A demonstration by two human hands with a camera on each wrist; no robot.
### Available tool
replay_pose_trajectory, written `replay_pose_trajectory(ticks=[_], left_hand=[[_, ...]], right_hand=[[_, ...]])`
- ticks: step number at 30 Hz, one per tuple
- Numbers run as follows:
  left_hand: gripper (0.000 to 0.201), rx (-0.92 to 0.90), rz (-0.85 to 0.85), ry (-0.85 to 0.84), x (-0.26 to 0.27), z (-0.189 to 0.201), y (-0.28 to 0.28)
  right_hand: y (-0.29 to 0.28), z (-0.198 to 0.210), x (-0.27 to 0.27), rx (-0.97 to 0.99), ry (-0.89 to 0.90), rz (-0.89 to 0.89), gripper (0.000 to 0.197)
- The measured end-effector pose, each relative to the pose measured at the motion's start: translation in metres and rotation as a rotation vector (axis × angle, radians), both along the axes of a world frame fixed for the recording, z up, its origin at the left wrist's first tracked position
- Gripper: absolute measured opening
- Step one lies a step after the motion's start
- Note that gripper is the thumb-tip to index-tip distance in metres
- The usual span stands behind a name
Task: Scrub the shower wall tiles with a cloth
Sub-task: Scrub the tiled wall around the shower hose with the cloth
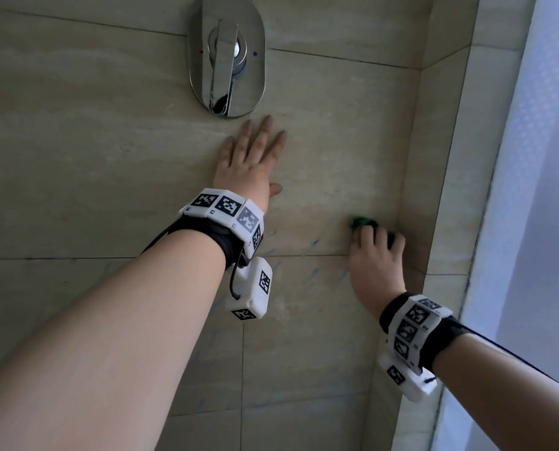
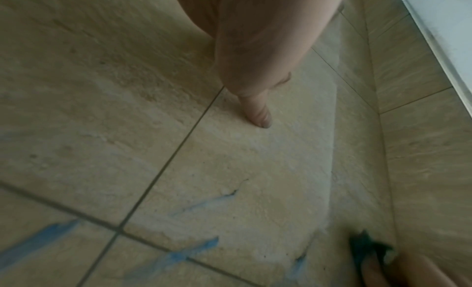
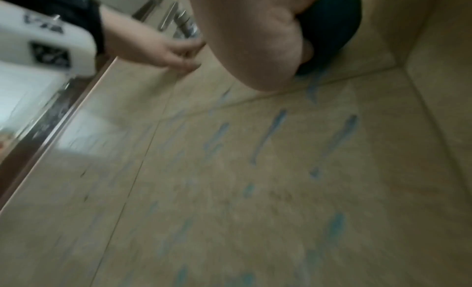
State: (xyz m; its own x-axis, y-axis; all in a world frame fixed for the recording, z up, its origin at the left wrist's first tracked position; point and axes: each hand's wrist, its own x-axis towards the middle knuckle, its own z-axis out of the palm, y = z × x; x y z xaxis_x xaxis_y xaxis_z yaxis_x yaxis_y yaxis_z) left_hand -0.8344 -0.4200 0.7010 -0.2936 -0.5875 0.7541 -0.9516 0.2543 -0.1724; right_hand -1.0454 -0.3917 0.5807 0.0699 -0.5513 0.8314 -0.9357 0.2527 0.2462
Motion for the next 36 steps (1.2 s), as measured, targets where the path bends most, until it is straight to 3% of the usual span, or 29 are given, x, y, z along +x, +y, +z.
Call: replay_pose_trajectory(ticks=[5, 11, 14, 18, 21, 25, 28, 31, 34, 36], left_hand=[[0.083, 0.004, -0.017, 0.006, 0.001, -0.001, 0.0], [0.082, -0.003, -0.018, 0.009, 0.0, -0.002, -0.001], [0.082, -0.008, -0.012, 0.016, 0.0, -0.002, -0.001], [0.081, -0.008, -0.015, 0.027, -0.001, -0.003, 0.0], [0.082, -0.001, -0.024, 0.028, -0.001, -0.004, 0.0], [0.082, 0.001, -0.023, 0.018, -0.001, -0.004, 0.001], [0.081, -0.008, -0.018, 0.016, 0.0, -0.005, 0.0], [0.08, -0.012, -0.016, 0.015, 0.0, -0.005, 0.0], [0.08, -0.024, -0.015, 0.001, 0.002, -0.006, 0.001], [0.079, -0.021, -0.011, -0.016, 0.004, -0.005, 0.001]], right_hand=[[0.009, 0.007, -0.007, 0.088, 0.094, -0.071, 0.019], [0.002, 0.069, 0.0, 0.065, -0.171, -0.12, 0.045], [0.003, 0.053, 0.006, 0.078, -0.263, -0.157, 0.044], [0.009, 0.004, 0.009, 0.287, -0.303, -0.145, 0.01], [0.015, -0.006, 0.006, 0.304, -0.319, -0.086, 0.016], [0.01, 0.016, 0.003, 0.264, -0.333, -0.149, 0.047], [0.007, 0.038, 0.007, 0.182, -0.36, -0.108, 0.049], [0.002, 0.036, 0.025, 0.112, -0.241, 0.029, 0.047], [0.005, 0.016, 0.04, 0.102, 0.076, 0.213, 0.048], [0.006, 0.01, 0.03, 0.097, 0.284, 0.246, 0.051]])
